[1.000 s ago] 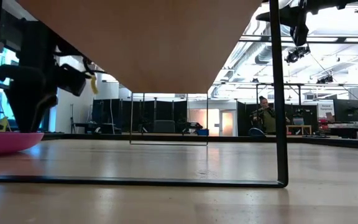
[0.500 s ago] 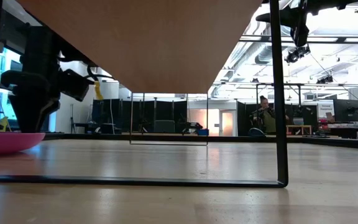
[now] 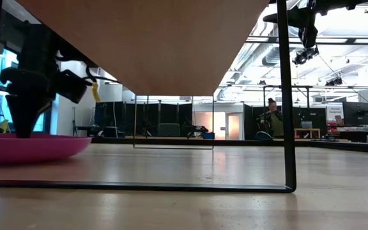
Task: Place and stack plates onto a shelf
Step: Stack the pink plate on top of the blue plate on the shelf
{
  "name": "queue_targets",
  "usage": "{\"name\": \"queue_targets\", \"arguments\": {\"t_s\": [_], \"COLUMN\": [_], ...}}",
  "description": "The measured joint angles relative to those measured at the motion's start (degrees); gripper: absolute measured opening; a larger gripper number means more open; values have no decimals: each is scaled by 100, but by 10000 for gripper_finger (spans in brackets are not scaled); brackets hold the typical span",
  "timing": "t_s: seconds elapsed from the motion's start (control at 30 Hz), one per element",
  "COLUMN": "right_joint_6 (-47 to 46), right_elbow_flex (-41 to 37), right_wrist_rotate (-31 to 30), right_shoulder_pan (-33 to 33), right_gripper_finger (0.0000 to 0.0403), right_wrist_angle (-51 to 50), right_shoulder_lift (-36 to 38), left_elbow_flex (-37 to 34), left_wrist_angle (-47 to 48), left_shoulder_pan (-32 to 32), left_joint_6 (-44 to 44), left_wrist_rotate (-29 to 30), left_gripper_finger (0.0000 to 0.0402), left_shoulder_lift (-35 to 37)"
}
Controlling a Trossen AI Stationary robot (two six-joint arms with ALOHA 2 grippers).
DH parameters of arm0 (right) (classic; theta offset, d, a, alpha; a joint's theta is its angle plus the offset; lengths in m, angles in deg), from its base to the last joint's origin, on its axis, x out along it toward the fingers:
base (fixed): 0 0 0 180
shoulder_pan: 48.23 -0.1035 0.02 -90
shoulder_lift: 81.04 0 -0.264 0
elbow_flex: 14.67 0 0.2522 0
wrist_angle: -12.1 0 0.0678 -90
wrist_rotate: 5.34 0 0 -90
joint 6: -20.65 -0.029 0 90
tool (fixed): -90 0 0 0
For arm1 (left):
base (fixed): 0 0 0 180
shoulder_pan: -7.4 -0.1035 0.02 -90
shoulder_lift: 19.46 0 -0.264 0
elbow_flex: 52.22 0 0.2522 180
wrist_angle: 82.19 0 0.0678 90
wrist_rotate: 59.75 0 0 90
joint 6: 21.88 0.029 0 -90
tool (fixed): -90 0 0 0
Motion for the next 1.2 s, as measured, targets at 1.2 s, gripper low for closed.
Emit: {"name": "queue_targets", "arguments": {"t_s": [1.2], "right_joint_6": [2], "right_elbow_flex": [0], "right_wrist_rotate": [234], "right_shoulder_pan": [-2], "right_gripper_finger": [135], "right_wrist_angle": [-105], "right_shoulder_lift": [0], "left_elbow_flex": [5654], "left_wrist_angle": [3667], "left_shoulder_pan": [-1469], "left_joint_6": [-1145], "left_wrist_rotate": [2632], "left_gripper_finger": [0], "left_shoulder_lift": [1546]}}
